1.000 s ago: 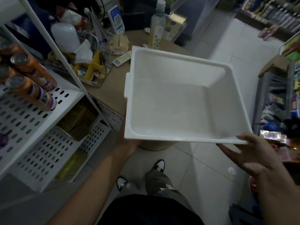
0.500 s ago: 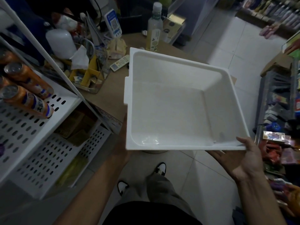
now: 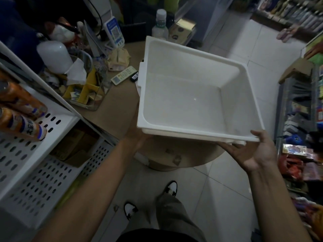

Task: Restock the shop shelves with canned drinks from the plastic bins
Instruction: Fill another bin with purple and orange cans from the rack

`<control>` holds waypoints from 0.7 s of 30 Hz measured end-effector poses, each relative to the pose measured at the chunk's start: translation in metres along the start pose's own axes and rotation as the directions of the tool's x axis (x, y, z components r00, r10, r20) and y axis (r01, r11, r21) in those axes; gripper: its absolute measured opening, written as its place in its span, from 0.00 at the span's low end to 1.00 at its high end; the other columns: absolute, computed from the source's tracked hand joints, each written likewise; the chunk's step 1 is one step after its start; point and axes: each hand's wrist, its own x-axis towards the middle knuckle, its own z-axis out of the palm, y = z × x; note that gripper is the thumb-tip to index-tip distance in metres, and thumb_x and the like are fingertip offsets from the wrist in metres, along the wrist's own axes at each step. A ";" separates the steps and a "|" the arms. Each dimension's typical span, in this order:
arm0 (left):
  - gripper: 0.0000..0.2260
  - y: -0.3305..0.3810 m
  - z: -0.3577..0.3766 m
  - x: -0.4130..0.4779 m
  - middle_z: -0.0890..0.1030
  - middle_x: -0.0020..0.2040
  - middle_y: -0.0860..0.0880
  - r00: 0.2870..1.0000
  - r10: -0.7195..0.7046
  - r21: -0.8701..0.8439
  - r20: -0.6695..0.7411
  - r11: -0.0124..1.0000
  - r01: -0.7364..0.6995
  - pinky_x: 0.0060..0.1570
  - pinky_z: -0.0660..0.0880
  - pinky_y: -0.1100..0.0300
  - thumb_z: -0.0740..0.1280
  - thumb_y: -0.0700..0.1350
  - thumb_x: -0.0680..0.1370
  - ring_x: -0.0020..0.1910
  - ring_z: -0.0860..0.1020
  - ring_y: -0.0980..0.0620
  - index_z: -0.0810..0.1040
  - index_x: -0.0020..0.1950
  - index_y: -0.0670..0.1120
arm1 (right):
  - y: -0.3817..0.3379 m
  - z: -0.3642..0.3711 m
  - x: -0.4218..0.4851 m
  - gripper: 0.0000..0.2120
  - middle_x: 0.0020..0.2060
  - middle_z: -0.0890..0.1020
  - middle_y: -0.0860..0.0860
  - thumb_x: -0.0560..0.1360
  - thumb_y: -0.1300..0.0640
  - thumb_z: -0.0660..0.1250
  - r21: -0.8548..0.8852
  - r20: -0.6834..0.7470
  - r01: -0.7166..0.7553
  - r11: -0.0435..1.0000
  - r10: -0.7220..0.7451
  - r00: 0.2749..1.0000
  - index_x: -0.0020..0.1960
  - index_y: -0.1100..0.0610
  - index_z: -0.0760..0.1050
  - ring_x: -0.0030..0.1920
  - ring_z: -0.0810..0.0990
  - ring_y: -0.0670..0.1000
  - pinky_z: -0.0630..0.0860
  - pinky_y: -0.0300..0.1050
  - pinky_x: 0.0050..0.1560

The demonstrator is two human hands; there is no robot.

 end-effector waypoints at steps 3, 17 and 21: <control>0.33 0.023 0.024 0.014 0.82 0.49 0.47 0.996 0.010 -0.148 0.092 0.989 0.004 0.63 0.71 0.42 0.87 0.57 0.47 0.49 0.81 0.47 0.84 0.49 0.51 | -0.012 0.014 0.014 0.21 0.65 0.71 0.63 0.78 0.53 0.60 -0.026 -0.002 0.009 1.000 -0.009 1.000 0.68 0.58 0.66 0.61 0.76 0.72 0.79 0.72 0.52; 0.14 0.060 0.063 0.059 0.77 0.52 0.48 1.000 -0.021 0.019 -0.002 1.000 0.021 0.55 0.76 0.40 0.72 0.42 0.72 0.50 0.79 0.47 0.73 0.53 0.52 | -0.039 0.046 0.052 0.25 0.64 0.71 0.63 0.78 0.53 0.59 -0.077 0.001 0.045 0.996 -0.045 0.999 0.72 0.60 0.63 0.60 0.76 0.69 0.77 0.72 0.57; 0.11 0.055 0.059 0.062 0.79 0.55 0.48 0.999 0.041 0.171 -0.021 0.985 -0.037 0.54 0.77 0.36 0.67 0.37 0.79 0.56 0.78 0.42 0.74 0.55 0.53 | -0.041 0.043 0.050 0.14 0.65 0.70 0.64 0.76 0.56 0.59 -0.093 -0.004 0.058 0.994 -0.058 0.998 0.60 0.60 0.68 0.61 0.76 0.71 0.77 0.72 0.56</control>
